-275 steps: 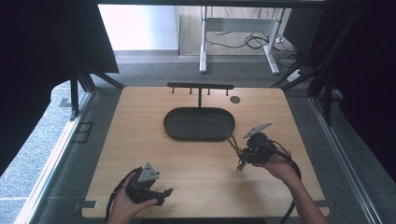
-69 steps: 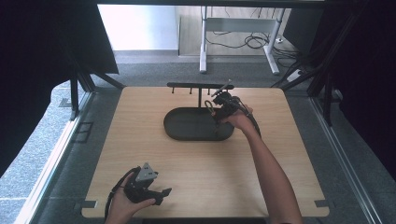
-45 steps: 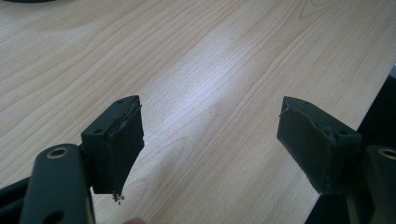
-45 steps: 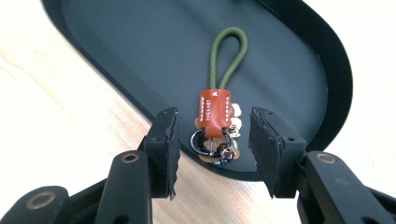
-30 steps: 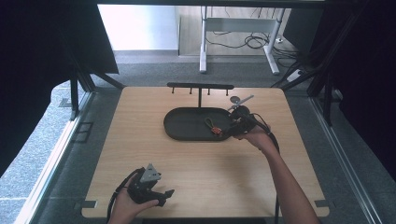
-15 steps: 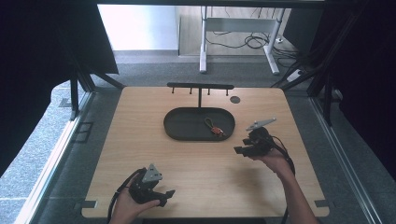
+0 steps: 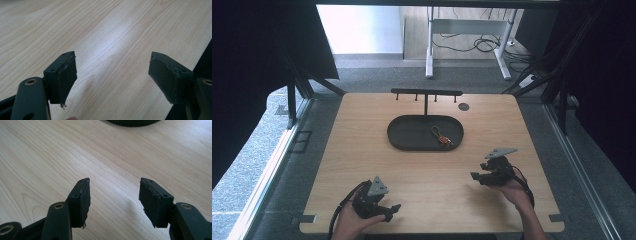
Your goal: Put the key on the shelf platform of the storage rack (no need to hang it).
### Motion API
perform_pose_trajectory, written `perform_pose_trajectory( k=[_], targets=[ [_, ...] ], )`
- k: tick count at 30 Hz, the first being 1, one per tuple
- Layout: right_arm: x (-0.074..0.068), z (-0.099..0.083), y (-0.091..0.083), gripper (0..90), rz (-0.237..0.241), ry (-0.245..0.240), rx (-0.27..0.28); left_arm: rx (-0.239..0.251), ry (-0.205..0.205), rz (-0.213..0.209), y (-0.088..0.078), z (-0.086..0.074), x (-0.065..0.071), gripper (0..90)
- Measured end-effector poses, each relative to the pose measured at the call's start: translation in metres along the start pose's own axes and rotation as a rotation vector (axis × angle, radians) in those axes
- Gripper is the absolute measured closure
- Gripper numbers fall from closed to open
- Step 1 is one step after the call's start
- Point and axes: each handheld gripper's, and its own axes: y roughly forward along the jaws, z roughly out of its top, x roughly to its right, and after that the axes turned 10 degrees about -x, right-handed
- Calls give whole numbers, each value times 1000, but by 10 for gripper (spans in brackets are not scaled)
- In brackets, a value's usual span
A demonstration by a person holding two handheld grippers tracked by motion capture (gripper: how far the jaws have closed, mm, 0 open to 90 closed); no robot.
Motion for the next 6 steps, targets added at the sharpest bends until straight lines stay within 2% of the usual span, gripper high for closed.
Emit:
perform_pose_trajectory(
  k=[6],
  targets=[
    [-2, -1, -1, 402, -24, -8, 37, 17, -9, 4, -4, 0, -2, 231]
  ],
)
